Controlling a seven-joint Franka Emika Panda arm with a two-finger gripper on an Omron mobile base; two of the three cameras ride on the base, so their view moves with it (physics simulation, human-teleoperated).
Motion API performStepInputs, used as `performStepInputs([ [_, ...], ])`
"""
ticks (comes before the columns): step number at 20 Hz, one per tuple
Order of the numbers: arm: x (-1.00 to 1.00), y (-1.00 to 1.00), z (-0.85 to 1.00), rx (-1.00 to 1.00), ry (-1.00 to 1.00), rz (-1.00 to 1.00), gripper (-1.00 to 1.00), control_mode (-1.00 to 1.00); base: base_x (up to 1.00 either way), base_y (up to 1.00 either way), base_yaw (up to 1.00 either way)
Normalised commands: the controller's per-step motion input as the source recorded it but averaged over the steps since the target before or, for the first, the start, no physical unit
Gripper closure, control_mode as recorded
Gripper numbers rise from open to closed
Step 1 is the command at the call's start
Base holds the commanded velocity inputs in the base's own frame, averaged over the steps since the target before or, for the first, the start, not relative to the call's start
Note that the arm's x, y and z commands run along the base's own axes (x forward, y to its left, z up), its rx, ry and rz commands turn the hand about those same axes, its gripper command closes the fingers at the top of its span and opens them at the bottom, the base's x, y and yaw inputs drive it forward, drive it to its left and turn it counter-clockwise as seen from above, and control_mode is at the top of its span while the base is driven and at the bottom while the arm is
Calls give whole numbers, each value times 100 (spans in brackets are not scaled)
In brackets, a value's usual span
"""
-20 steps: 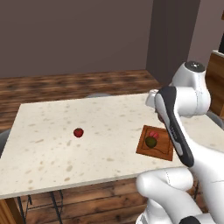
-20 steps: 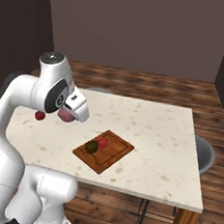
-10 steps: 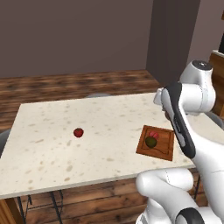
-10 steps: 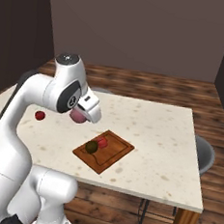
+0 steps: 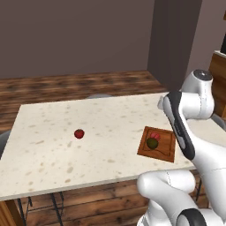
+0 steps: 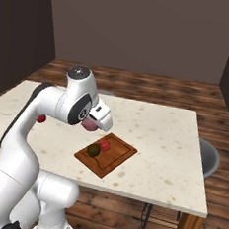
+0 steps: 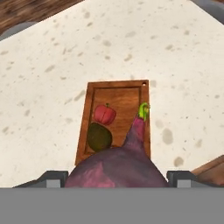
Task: Place the avocado, onion, tomato, and bell pepper on the cutting board.
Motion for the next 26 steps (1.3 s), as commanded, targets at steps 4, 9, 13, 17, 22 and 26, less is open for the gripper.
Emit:
performStepInputs([
  [4, 14, -40, 0, 0, -6, 0, 100, -100, 0, 0, 0],
  [9, 23, -36, -9, 0, -2, 0, 100, -100, 0, 0, 0],
  [13, 36, -22, -26, 0, 0, 0, 100, -100, 0, 0, 0],
  [17, 8, -11, -38, 0, 0, 0, 100, -100, 0, 0, 0],
  [22, 0, -8, -37, 0, 0, 0, 100, -100, 0, 0, 0],
  [26, 0, -3, -34, 0, 0, 0, 100, -100, 0, 0, 0],
])
